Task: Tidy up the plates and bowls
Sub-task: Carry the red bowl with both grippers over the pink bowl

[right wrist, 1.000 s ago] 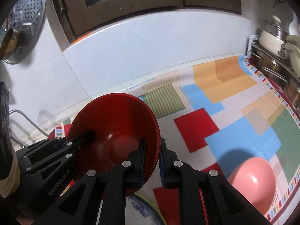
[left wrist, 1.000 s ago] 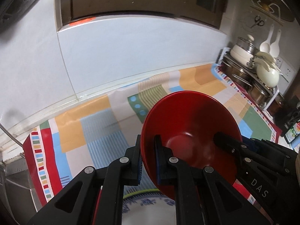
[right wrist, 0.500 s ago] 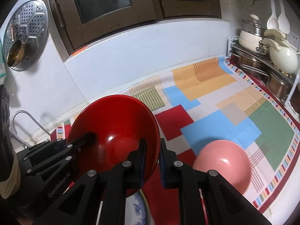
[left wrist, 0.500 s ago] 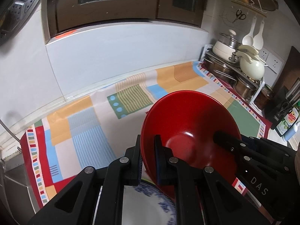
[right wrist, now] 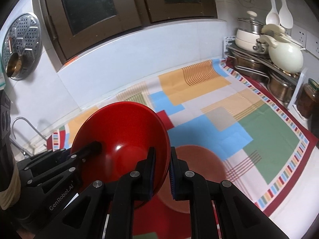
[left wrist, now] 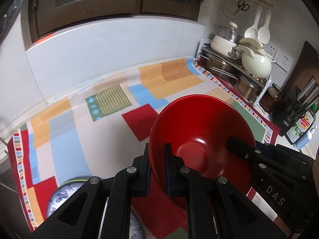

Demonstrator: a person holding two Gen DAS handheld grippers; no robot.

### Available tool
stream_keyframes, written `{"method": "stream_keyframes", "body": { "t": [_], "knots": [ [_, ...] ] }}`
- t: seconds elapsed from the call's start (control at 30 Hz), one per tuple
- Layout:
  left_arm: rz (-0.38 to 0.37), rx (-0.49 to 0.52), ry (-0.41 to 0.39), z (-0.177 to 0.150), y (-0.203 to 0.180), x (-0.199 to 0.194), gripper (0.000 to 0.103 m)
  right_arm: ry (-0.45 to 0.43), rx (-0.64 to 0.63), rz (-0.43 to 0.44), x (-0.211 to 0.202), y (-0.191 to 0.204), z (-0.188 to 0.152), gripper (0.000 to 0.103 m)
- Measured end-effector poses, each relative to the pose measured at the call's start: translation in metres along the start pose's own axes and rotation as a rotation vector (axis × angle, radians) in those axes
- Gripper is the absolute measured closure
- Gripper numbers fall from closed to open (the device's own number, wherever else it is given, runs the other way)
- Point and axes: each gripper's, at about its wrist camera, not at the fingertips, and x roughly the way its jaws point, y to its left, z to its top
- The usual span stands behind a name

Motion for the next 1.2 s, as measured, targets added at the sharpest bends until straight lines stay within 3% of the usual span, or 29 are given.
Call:
{"method": "stream_keyframes", "body": {
  "t": [0.5, 1.2],
  "knots": [
    [0.014, -0.041, 0.102, -0.017, -0.037, 0.048, 0.09, 0.098, -0.041, -0.01, 0.025, -0.057, -0.012, 0.089],
    [0.07, -0.08, 0.173, -0.036, -0.043, 0.079, 0.09, 0.197, -0.114, -0.008, 0.059, -0.07, -0.029, 0.089]
  ]
}}
